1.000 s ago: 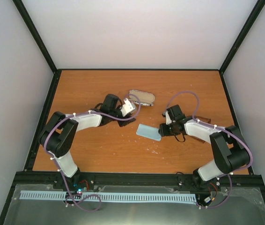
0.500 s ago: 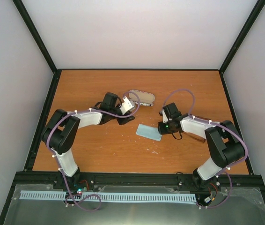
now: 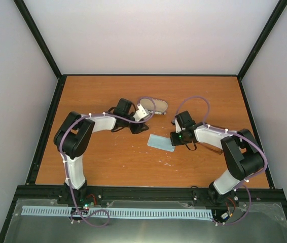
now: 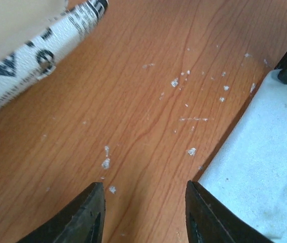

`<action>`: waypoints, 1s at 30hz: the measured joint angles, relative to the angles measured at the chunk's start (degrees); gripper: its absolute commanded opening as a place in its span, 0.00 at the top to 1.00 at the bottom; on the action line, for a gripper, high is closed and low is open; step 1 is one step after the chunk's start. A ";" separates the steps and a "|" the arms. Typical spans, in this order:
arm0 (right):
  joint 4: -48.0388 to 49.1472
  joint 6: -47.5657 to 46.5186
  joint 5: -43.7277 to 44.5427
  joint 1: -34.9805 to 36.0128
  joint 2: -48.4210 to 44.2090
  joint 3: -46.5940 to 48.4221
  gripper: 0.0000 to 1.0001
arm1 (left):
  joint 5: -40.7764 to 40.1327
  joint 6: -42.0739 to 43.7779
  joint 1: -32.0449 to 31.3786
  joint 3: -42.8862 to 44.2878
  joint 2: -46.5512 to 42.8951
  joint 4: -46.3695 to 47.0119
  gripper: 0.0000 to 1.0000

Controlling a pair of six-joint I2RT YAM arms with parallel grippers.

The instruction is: Organize the sunglasses

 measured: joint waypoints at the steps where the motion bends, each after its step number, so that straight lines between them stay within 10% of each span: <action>1: 0.00 0.02 -0.02 0.00 0.17 0.20 0.97 | 0.11 0.13 -0.11 0.44 0.66 -0.39 0.54; 17: -0.39 0.00 -0.15 0.02 0.72 0.90 0.97 | 0.74 2.75 -3.52 1.62 3.69 -4.74 0.55; 30: -0.44 -0.02 -0.11 0.15 0.72 0.92 0.97 | 0.35 3.56 -5.44 2.51 4.76 -4.44 0.79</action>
